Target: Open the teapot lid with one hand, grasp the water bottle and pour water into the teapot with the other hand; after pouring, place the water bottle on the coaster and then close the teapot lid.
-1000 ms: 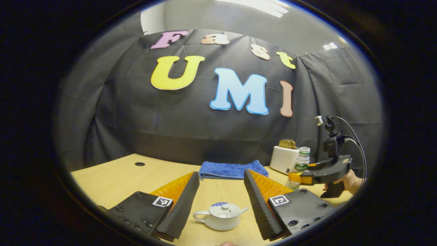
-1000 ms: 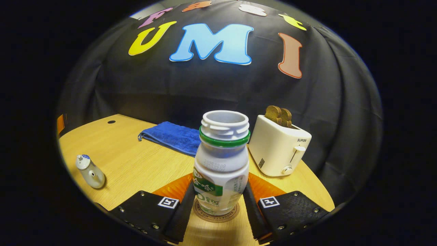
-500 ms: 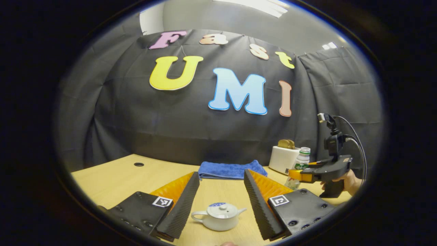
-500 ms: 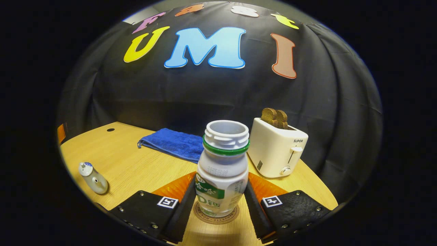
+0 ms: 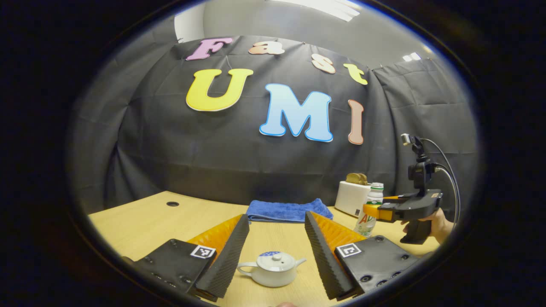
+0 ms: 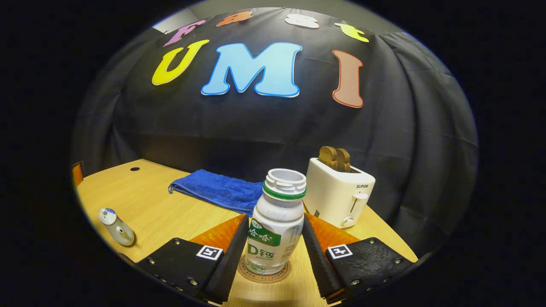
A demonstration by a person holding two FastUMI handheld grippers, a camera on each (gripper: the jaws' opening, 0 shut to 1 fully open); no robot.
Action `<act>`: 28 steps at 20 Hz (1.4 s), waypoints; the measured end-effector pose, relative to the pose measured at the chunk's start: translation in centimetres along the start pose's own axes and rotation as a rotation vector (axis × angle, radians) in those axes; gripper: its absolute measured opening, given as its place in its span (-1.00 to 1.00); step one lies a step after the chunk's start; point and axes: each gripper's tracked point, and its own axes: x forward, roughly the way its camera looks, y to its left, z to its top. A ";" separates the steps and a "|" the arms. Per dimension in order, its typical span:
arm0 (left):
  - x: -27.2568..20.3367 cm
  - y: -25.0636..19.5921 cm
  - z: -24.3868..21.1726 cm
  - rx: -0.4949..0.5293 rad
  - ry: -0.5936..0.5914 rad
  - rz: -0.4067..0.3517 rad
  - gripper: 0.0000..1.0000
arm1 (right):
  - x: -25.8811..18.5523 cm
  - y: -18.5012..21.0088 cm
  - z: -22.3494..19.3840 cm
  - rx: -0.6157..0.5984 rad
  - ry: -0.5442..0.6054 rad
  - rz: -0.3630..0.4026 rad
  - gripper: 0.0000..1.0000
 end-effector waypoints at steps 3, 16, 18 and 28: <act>-0.1 0.0 0.4 -0.002 -0.012 0.004 0.84 | -0.6 0.3 0.3 0.006 -0.006 0.015 0.49; -1.9 -2.2 0.0 -0.019 -0.019 -0.009 0.87 | -9.1 1.4 0.4 0.126 -0.045 0.036 0.50; -2.7 -3.2 -1.1 -0.038 -0.004 -0.016 0.92 | -11.1 2.5 -0.8 0.121 -0.064 0.024 0.50; -7.5 -7.8 -2.7 0.006 -0.030 -0.015 0.97 | -17.2 8.8 -4.0 0.114 -0.125 0.039 0.50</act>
